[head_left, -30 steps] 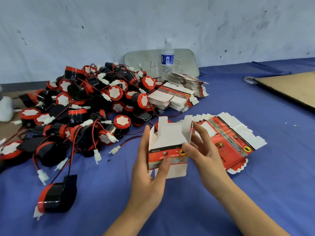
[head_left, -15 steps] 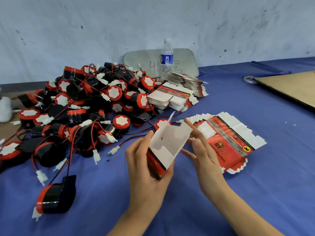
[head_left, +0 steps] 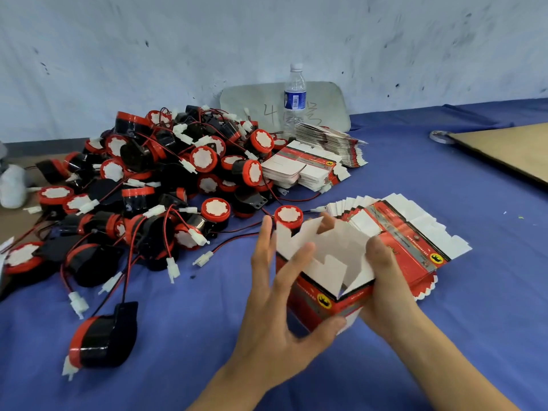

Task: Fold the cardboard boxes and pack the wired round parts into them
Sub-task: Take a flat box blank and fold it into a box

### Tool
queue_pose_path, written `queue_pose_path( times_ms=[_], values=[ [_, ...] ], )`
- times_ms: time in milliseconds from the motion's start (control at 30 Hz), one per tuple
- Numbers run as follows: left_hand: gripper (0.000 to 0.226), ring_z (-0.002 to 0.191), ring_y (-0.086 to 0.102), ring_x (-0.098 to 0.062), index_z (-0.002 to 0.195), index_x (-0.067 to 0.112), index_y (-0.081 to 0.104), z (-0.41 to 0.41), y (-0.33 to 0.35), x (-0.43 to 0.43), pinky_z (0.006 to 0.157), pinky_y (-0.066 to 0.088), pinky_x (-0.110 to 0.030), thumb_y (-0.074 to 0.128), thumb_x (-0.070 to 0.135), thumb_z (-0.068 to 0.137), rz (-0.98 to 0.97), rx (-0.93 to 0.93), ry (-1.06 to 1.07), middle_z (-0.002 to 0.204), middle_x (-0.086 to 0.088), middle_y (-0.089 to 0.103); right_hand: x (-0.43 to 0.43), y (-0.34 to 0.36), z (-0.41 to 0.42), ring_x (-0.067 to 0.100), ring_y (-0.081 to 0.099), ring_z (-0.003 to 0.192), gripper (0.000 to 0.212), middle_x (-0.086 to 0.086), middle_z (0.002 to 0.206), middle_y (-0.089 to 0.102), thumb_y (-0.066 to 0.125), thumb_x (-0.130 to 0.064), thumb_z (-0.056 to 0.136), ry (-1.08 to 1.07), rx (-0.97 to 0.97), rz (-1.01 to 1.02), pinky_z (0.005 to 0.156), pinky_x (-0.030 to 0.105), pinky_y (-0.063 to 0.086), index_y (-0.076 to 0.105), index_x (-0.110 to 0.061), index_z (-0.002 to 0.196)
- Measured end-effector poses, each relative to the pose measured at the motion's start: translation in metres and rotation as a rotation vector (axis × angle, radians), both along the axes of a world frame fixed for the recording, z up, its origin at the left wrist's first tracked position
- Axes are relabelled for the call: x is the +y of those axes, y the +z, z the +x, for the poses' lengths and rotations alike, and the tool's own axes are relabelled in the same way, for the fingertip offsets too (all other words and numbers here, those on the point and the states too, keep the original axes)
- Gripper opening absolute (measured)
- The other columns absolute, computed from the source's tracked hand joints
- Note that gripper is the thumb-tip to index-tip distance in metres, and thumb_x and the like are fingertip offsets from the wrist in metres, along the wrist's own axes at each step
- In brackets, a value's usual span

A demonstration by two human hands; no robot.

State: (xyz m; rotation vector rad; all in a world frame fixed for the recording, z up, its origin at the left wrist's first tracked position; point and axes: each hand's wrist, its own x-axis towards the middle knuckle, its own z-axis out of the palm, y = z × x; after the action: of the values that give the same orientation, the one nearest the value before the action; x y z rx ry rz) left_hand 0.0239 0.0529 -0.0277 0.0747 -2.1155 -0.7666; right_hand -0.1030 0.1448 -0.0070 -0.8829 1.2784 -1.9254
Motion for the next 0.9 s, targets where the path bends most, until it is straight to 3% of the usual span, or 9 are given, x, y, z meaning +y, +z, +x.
queue_pose_path(
  times_ms=[133,300,367,433,533,633,767,833,900],
  values=[
    [0.071,0.145,0.020,-0.009,0.144,0.038,0.025,0.001,-0.002,0.000,0.107,0.034,-0.015,0.061,0.054,0.085,-0.033,0.044,0.042,0.153,-0.006,0.021,-0.002,0.002,0.004,0.035,0.068,0.100,0.091,0.014,0.104,0.073,0.058,-0.092,0.050,-0.130,0.146,0.120,0.087,0.053,0.053,0.074,-0.020,0.105],
    [0.064,0.137,0.029,-0.010,0.143,0.039,0.023,-0.002,-0.002,-0.001,0.091,0.054,-0.046,0.056,0.037,0.089,-0.098,0.101,0.263,0.149,0.007,0.019,-0.006,-0.001,0.012,-0.006,0.065,0.087,0.048,-0.022,0.092,0.071,0.046,-0.067,0.078,-0.163,0.246,0.212,0.070,0.010,0.050,0.065,-0.030,0.102],
    [0.067,0.141,0.025,-0.008,0.150,0.040,0.013,-0.003,-0.004,0.000,0.098,0.048,-0.043,0.050,0.037,0.095,-0.147,0.121,0.278,0.149,0.004,0.022,-0.006,-0.005,0.013,-0.015,0.063,0.082,0.046,-0.032,0.084,0.069,0.038,-0.076,0.084,-0.121,0.187,0.249,0.066,0.001,0.045,0.071,-0.044,0.090],
    [0.066,0.139,0.027,-0.011,0.153,0.038,0.003,-0.004,-0.005,0.000,0.104,0.041,-0.035,0.042,0.043,0.099,-0.182,0.135,0.285,0.147,0.002,0.026,-0.004,-0.005,0.014,-0.016,0.063,0.084,0.052,-0.034,0.082,0.068,0.027,-0.094,0.064,-0.053,0.109,0.284,0.069,0.001,0.047,0.067,-0.064,0.077],
    [0.073,0.131,0.035,-0.013,0.152,0.037,-0.003,-0.004,-0.004,0.003,0.108,0.033,-0.023,0.042,0.051,0.097,-0.121,0.155,0.277,0.141,0.002,0.031,-0.002,0.000,0.014,-0.006,0.067,0.088,0.064,-0.024,0.091,0.072,0.042,-0.103,0.038,-0.047,0.077,0.181,0.069,0.009,0.052,0.064,-0.066,0.087],
    [0.080,0.117,0.042,-0.011,0.152,0.035,-0.006,-0.001,-0.003,0.002,0.105,0.029,-0.012,0.047,0.052,0.095,-0.030,0.185,0.248,0.125,0.005,0.043,-0.005,0.003,0.014,-0.008,0.063,0.097,0.066,-0.030,0.108,0.066,0.035,-0.099,0.055,-0.130,0.294,0.086,0.071,0.009,0.050,0.059,-0.065,0.107],
    [0.044,0.113,0.042,0.002,0.145,0.030,0.032,-0.001,-0.006,-0.005,0.101,0.033,-0.012,0.041,0.039,0.102,-0.101,0.223,0.248,0.117,0.022,0.041,-0.006,-0.002,0.005,-0.007,0.058,0.105,0.057,-0.028,0.121,0.061,0.037,-0.073,0.083,-0.279,0.410,0.047,0.082,0.021,0.048,0.059,-0.038,0.123],
    [0.031,0.111,0.044,-0.003,0.133,0.026,0.047,-0.002,-0.009,-0.010,0.098,0.037,-0.016,0.039,0.034,0.104,-0.137,0.229,0.295,0.118,0.015,0.043,-0.007,-0.006,0.003,-0.010,0.055,0.112,0.070,-0.028,0.122,0.061,0.029,-0.076,0.086,-0.296,0.431,0.046,0.088,0.013,0.045,0.058,-0.026,0.125],
    [0.026,0.124,0.040,-0.008,0.125,0.030,0.054,-0.003,-0.011,-0.013,0.102,0.039,-0.027,0.041,0.032,0.103,-0.110,0.214,0.293,0.128,0.007,0.040,-0.007,-0.007,0.007,-0.020,0.051,0.108,0.063,-0.039,0.112,0.061,0.017,-0.075,0.087,-0.324,0.371,0.066,0.084,-0.002,0.037,0.063,-0.042,0.115]
  ],
)
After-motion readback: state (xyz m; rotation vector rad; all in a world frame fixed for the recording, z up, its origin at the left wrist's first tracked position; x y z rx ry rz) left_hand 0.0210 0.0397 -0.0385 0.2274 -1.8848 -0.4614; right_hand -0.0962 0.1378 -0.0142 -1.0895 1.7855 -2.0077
